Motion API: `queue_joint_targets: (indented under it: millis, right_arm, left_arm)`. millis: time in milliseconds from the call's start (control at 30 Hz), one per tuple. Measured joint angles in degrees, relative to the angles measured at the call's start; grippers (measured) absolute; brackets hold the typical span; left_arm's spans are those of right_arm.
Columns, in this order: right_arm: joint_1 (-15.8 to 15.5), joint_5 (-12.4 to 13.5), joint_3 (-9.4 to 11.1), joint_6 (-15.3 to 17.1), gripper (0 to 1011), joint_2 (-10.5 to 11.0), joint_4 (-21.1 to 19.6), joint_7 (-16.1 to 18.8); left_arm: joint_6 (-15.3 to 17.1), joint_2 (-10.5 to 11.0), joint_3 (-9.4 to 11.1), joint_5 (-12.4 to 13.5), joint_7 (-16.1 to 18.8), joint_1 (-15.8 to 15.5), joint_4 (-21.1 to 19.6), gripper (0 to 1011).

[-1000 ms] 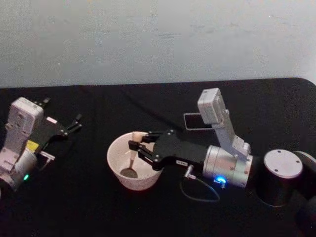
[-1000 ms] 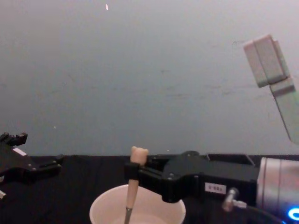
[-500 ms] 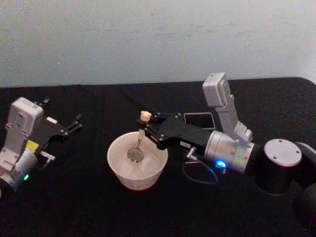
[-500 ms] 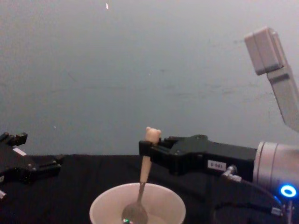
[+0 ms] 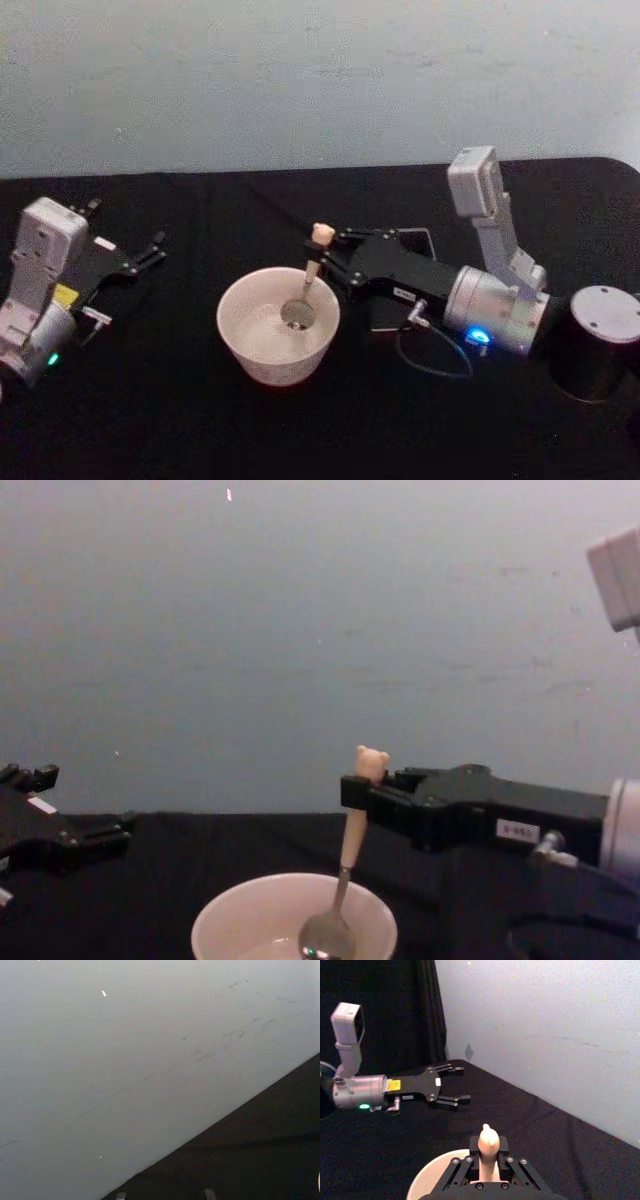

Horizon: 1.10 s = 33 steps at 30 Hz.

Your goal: Pick up the stirring spoon with one hand, stir inside the cup, then place it back in its original position.

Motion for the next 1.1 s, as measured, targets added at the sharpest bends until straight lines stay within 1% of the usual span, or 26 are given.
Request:
queue_joint_targets:
  millis: [167, 333, 400, 533, 767, 1000, 1100]
  right_arm:
    - [-1.5, 0.9, 0.1, 0.4, 203, 1.6, -2.4, 1.0]
    - [-2.2, 1.4, -0.5, 0.7, 202, 2.0, -3.7, 1.4]
    - [-2.2, 1.6, -0.6, 0.7, 203, 1.9, -3.8, 1.3]
    - [-2.0, 2.2, -0.7, 0.9, 202, 0.9, -3.8, 0.4]
    - [-1.3, 2.6, -0.3, 1.0, 203, -0.5, -2.9, -1.4]
    - [-1.2, 3.9, 0.8, 1.1, 202, -1.1, -2.8, -2.6]
    - [-1.2, 4.7, 1.7, 1.2, 202, -1.1, -3.0, -3.2]
  left_arm:
    - [0.0, 0.0, 0.0, 0.0, 0.0, 0.0, 0.0, 1001]
    - [0.0, 0.0, 0.0, 0.0, 0.0, 0.0, 0.0, 1001]
    - [0.0, 0.0, 0.0, 0.0, 0.0, 0.0, 0.0, 1002]
    - [0.0, 0.0, 0.0, 0.0, 0.0, 0.0, 0.0, 1001]
    - [0.0, 0.0, 0.0, 0.0, 0.0, 0.0, 0.0, 1001]
    - [0.0, 0.0, 0.0, 0.0, 0.0, 0.0, 0.0, 1001]
    - [0.0, 0.0, 0.0, 0.0, 0.0, 0.0, 0.0, 1001]
